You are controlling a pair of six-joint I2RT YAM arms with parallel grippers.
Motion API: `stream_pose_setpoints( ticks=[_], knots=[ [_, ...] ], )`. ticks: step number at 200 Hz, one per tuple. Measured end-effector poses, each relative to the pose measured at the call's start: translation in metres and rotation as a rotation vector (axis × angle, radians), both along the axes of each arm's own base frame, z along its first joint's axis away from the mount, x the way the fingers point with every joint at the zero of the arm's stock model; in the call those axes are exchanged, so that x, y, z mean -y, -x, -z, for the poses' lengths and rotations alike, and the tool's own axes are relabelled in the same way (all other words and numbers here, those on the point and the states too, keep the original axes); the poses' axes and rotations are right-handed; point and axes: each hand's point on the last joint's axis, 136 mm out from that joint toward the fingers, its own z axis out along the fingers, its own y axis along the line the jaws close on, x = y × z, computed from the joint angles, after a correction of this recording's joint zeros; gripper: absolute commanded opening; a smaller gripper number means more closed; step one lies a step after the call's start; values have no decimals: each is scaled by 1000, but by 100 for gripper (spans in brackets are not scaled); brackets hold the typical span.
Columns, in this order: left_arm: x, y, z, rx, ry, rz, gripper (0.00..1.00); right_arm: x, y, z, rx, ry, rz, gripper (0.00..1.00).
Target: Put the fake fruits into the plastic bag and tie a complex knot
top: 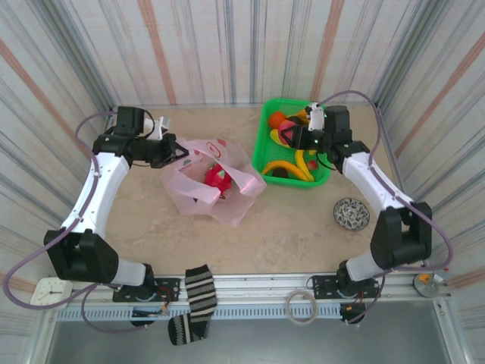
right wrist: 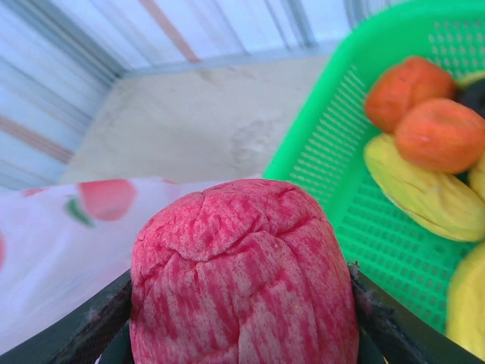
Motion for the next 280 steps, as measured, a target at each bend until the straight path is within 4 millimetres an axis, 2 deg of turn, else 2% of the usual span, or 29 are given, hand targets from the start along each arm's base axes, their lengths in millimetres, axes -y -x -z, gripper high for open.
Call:
stream_pose_setpoints(
  ticks=[45, 61, 93, 114, 131, 158, 185, 206, 245, 280],
  knots=[
    [1, 0, 0, 4, 0, 3, 0, -12, 66, -49, 181, -85, -129, 61],
    [1, 0, 0, 4, 0, 3, 0, -22, 94, -66, 247, -104, -195, 60],
    [1, 0, 0, 4, 0, 3, 0, -46, 149, -88, 362, -120, -333, 60],
    [0, -1, 0, 5, -5, -1, 0, -62, 184, -96, 424, -139, -421, 59],
    [0, -1, 0, 5, -6, -1, 0, -76, 209, -94, 446, -153, -496, 59],
    [0, -1, 0, 4, -5, -1, 0, -98, 236, -87, 437, -165, -589, 59],
    [0, -1, 0, 4, -5, -1, 0, -120, 251, -76, 405, -162, -657, 59],
    [0, -1, 0, 5, -5, -1, 0, -138, 253, -53, 350, -131, -688, 59],
    [1, 0, -1, 5, -2, 2, 0, -157, 232, 1, 249, -25, -649, 59],
    [1, 2, -5, 18, -1, 2, 0, -163, 213, 25, 249, 52, -607, 59]
  ],
)
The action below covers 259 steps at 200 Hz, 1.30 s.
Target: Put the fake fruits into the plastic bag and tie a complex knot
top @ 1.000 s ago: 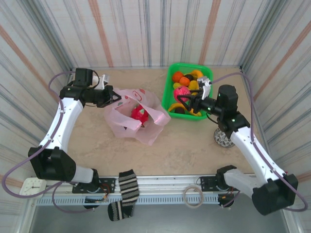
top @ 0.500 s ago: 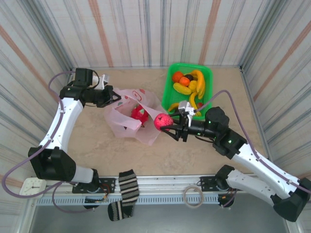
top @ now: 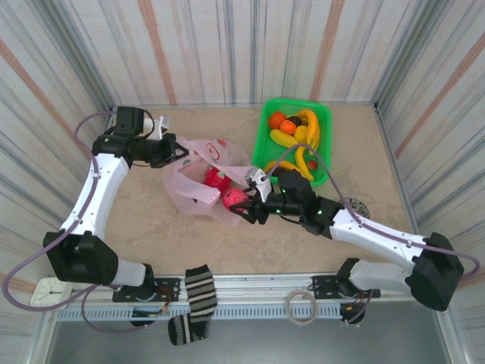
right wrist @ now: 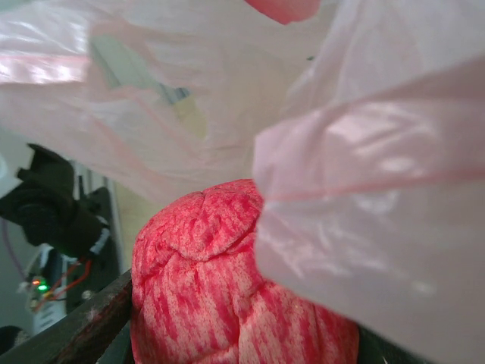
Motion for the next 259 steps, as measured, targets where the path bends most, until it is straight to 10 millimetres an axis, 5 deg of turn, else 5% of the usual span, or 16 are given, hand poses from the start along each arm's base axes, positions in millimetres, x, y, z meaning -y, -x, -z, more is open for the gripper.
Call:
stream_pose_setpoints(
  ticks=[50, 141, 182, 259],
  knots=[
    [1, 4, -9, 23, 11, 7, 0, -15, -30, 24, 37, 41, 83, 59],
    [10, 8, -9, 22, 12, 34, 0, -63, -62, 21, 197, 13, 135, 60],
    [12, 8, -9, 24, 14, 37, 0, -86, -88, 35, 209, 45, 170, 61],
    [11, 3, -5, 26, 10, 17, 0, -114, -104, 55, 129, 59, 164, 95]
  ],
)
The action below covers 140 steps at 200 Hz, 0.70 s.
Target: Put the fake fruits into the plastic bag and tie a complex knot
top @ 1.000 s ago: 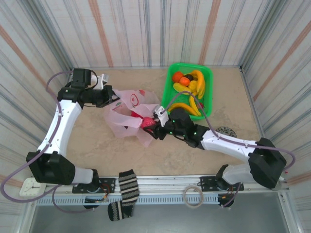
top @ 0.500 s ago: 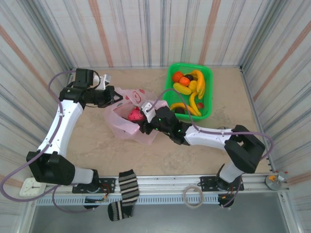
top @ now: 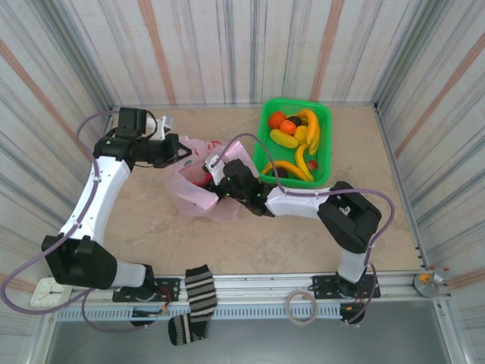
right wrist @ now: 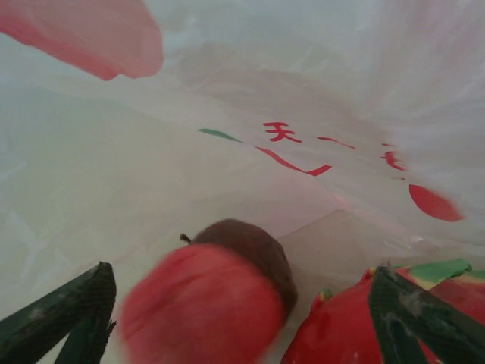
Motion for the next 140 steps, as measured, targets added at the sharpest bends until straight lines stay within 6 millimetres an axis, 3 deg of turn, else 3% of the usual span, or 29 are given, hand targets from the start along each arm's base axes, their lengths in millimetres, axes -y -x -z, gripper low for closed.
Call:
stream_pose_setpoints(
  ticks=[46, 105, 140],
  knots=[
    [-2, 0, 2, -7, 0, -8, 0, 4, 2, 1, -20, 19, -6, 97],
    [-5, -2, 2, -8, 1, -15, 0, 15, 6, -34, 9, -22, 4, 92],
    [-6, -2, 2, -6, -1, -18, 0, 35, 15, -33, 0, 2, 26, 92]
  ],
)
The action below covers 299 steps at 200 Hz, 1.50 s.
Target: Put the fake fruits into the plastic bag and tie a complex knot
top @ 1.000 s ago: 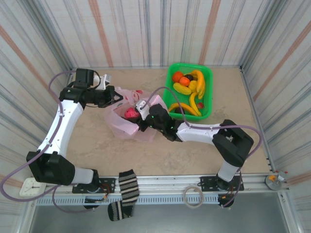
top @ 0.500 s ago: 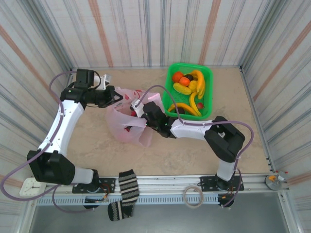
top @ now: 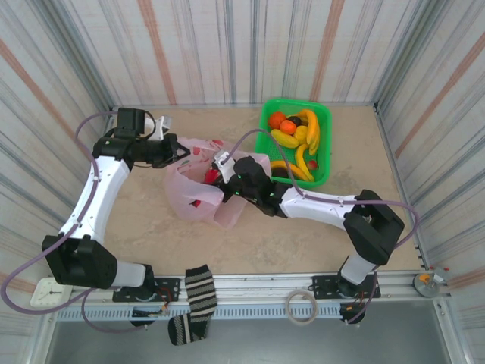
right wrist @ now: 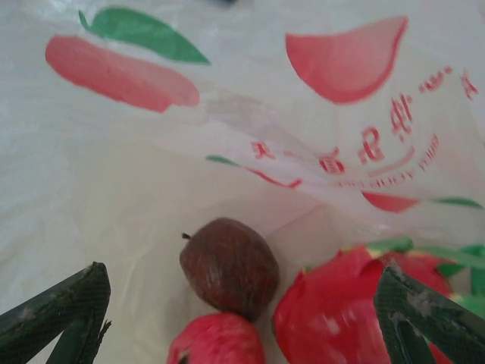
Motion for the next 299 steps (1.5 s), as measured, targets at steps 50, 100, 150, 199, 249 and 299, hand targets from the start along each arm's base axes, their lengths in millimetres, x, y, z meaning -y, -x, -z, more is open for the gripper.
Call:
stream_pose_setpoints(
  ticks=[50, 100, 150, 199, 249, 299],
  knots=[
    [-3, 0, 1, -6, -1, -9, 0, 36, 22, 18, -44, 77, 21, 93],
    [-8, -2, 2, -7, -8, -26, 0, 63, 56, 5, -61, 66, -46, 97],
    [-9, -2, 2, -9, -12, -29, 0, 66, 102, -31, -90, -20, -242, 99],
    [-9, -2, 2, -9, -13, -29, 0, 55, 141, -40, -162, -49, -434, 99],
    [-9, -2, 2, -9, -13, -30, 0, 48, 148, -108, -87, -150, -503, 99],
    [-11, -3, 4, -7, -24, -38, 0, 91, 125, -182, 23, -274, -356, 99]
  ],
)
